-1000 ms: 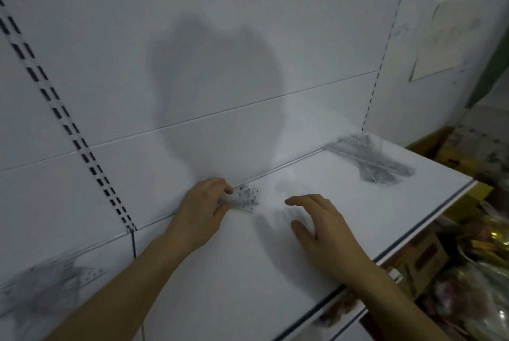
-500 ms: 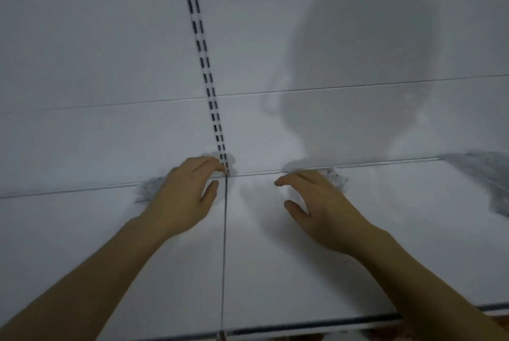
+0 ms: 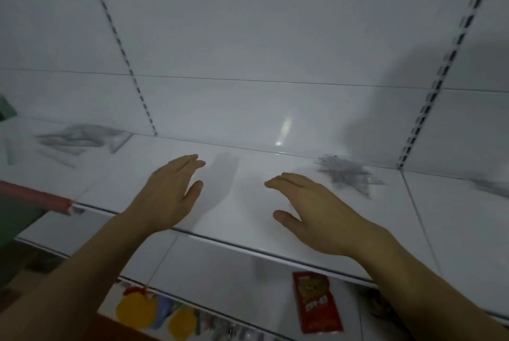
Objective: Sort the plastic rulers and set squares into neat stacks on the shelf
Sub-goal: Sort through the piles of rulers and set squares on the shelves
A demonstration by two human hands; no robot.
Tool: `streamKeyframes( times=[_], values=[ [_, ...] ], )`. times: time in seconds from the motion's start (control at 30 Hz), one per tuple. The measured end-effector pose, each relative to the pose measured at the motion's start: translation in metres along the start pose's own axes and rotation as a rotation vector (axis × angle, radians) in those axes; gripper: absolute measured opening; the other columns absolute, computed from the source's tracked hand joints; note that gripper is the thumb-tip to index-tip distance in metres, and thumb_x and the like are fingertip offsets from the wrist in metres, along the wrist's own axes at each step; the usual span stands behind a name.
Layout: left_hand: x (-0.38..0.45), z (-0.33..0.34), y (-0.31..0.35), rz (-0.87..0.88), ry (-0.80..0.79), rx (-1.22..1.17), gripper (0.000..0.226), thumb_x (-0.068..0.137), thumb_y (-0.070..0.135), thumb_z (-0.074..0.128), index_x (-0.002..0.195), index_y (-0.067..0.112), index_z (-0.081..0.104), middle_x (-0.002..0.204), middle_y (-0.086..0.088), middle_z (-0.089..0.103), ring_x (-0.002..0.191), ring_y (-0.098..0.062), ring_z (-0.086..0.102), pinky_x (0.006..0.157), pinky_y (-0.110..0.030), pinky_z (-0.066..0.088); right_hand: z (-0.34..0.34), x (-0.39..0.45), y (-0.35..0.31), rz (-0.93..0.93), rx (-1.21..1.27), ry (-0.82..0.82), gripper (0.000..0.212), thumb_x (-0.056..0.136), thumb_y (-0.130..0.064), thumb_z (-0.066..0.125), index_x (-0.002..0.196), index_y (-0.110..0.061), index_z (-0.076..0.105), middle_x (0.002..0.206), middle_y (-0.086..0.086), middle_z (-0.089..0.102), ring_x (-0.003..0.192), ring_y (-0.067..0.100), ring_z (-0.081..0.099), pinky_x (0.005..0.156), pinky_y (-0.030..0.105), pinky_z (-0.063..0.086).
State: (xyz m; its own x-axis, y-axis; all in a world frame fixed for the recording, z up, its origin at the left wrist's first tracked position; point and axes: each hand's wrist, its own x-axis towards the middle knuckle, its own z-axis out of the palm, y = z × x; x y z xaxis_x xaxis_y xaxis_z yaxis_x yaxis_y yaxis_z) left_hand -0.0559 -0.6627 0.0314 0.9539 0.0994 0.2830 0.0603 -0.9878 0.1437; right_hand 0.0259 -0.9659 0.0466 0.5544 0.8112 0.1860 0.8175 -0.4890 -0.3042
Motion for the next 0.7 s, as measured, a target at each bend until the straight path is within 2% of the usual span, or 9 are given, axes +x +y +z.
streamKeyframes(
  times=[0.13,0.2,0.27,0.4,0.6,0.7],
  values=[
    [-0.053,-0.036,-0.092,-0.116,0.042,0.019,0.071,0.093,0.056,0.024,0.147,0.015,0.045,0.155,-0.007,0.041,0.142,-0.025,0.039,0.117,-0.044,0.03,0.034,0.052,-0.077,-0.137,-0.048,-0.088,0.059,0.105,-0.043,0.045,0.158,-0.031,0.022,0.162,-0.013,0.025,0.151,0.006,0.013,0.118,0.018,0.008],
    [-0.088,-0.056,-0.134,-0.193,0.077,0.048,0.061,0.098,0.05,0.035,0.148,0.015,0.044,0.155,-0.007,0.041,0.139,-0.025,0.043,0.115,-0.043,0.032,0.05,0.082,-0.113,-0.221,-0.066,-0.142,0.062,0.105,-0.045,0.043,0.159,-0.031,0.018,0.164,-0.014,0.021,0.152,0.006,0.009,0.12,0.02,0.006],
    [-0.126,-0.077,-0.17,-0.275,0.104,0.072,0.052,0.1,0.036,0.05,0.148,0.016,0.043,0.155,-0.008,0.041,0.139,-0.025,0.043,0.115,-0.04,0.031,0.064,0.113,-0.153,-0.297,-0.058,-0.186,0.063,0.104,-0.046,0.043,0.159,-0.031,0.016,0.164,-0.014,0.02,0.152,0.005,0.009,0.122,0.022,0.008],
    [-0.19,-0.118,-0.233,-0.47,0.126,0.127,0.052,0.101,0.037,0.047,0.15,0.021,0.038,0.156,-0.003,0.04,0.14,-0.022,0.04,0.115,-0.044,0.034,0.091,0.182,-0.243,-0.494,-0.05,-0.24,0.063,0.103,-0.045,0.047,0.158,-0.03,0.019,0.16,-0.011,0.029,0.147,0.008,0.022,0.122,0.033,0.023],
    [-0.257,-0.153,-0.299,-0.716,0.145,0.166,0.054,0.101,0.034,0.049,0.151,0.02,0.035,0.157,-0.003,0.036,0.144,-0.023,0.032,0.118,-0.046,0.03,0.136,0.252,-0.352,-0.751,-0.081,-0.314,0.068,0.103,-0.047,0.046,0.159,-0.028,0.013,0.162,-0.009,0.022,0.147,0.007,0.018,0.12,0.022,0.014],
    [-0.273,-0.155,-0.338,-0.786,0.119,0.164,0.058,0.101,0.038,0.048,0.153,0.023,0.029,0.16,-0.001,0.031,0.146,-0.021,0.028,0.118,-0.049,0.03,0.157,0.288,-0.383,-0.818,-0.08,-0.338,0.069,0.103,-0.046,0.047,0.159,-0.028,0.012,0.162,-0.008,0.022,0.147,0.009,0.02,0.123,0.03,0.017]
  ],
)
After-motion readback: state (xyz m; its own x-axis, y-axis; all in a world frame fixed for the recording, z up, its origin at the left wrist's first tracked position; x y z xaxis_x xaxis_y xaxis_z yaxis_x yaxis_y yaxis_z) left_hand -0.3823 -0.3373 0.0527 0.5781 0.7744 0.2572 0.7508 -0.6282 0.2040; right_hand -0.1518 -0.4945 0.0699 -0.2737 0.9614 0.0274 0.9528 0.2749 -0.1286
